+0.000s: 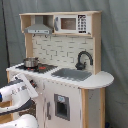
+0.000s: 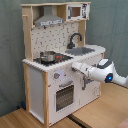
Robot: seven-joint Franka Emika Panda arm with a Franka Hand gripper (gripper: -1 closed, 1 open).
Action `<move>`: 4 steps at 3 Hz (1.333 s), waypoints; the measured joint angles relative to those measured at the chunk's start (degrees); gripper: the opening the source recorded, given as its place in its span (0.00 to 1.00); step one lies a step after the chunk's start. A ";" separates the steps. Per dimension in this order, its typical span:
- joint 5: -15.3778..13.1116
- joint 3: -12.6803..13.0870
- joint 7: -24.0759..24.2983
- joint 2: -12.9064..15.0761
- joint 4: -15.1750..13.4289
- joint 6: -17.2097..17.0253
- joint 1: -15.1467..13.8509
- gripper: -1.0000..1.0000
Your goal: Play with the kitchen
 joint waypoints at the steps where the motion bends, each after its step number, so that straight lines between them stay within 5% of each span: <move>1: 0.00 0.07 -7.97 -0.19 0.12 -0.64 0.16 0.00; 4: 0.00 0.77 -29.51 -1.10 0.89 -3.99 0.76 0.00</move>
